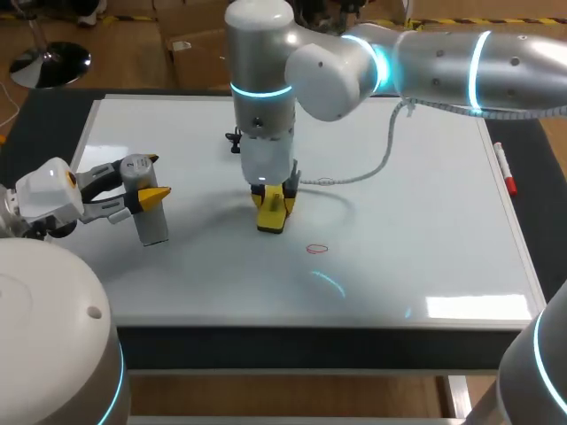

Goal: Pick up the inspection probe, press it on each red-marked spot on the whiteboard one by one, put down the probe, pick up the eraser, and wipe off all the red marks.

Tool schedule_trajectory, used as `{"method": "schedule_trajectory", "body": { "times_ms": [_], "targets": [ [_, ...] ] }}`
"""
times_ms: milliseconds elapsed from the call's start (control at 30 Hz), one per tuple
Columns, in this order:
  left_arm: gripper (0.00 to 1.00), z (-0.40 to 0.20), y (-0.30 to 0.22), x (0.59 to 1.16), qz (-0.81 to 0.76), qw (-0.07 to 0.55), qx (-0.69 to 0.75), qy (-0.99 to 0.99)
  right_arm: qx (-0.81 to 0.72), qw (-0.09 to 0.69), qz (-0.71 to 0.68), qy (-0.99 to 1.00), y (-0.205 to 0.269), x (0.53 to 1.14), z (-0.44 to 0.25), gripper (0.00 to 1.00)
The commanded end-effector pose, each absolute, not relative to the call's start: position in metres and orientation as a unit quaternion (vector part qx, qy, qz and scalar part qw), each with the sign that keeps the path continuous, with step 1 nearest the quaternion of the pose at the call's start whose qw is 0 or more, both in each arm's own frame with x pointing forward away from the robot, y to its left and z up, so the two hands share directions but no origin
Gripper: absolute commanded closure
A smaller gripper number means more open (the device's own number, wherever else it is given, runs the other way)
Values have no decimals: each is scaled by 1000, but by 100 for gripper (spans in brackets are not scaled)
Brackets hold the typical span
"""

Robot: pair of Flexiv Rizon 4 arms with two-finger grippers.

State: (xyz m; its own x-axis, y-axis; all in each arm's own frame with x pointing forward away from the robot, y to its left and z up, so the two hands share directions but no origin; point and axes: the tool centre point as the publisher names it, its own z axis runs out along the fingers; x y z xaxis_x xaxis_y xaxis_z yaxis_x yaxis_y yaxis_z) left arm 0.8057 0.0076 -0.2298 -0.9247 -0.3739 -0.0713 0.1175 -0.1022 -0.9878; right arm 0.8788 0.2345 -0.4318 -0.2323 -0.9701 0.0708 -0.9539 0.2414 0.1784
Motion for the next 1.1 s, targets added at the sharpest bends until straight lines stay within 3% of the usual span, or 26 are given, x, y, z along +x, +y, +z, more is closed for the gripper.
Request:
{"method": "schedule_trajectory", "body": {
  "times_ms": [33,467,1100],
  "targets": [
    [100,-228,8,805,-736,167,-99,649,608,75,-50,-789,216,872,-438,100],
    [100,-228,8,805,-736,167,-99,649,575,69,-41,-814,191,862,-425,100],
    [100,-228,8,805,-736,167,-99,649,496,25,-36,-867,114,839,-382,100]
  ]
}}
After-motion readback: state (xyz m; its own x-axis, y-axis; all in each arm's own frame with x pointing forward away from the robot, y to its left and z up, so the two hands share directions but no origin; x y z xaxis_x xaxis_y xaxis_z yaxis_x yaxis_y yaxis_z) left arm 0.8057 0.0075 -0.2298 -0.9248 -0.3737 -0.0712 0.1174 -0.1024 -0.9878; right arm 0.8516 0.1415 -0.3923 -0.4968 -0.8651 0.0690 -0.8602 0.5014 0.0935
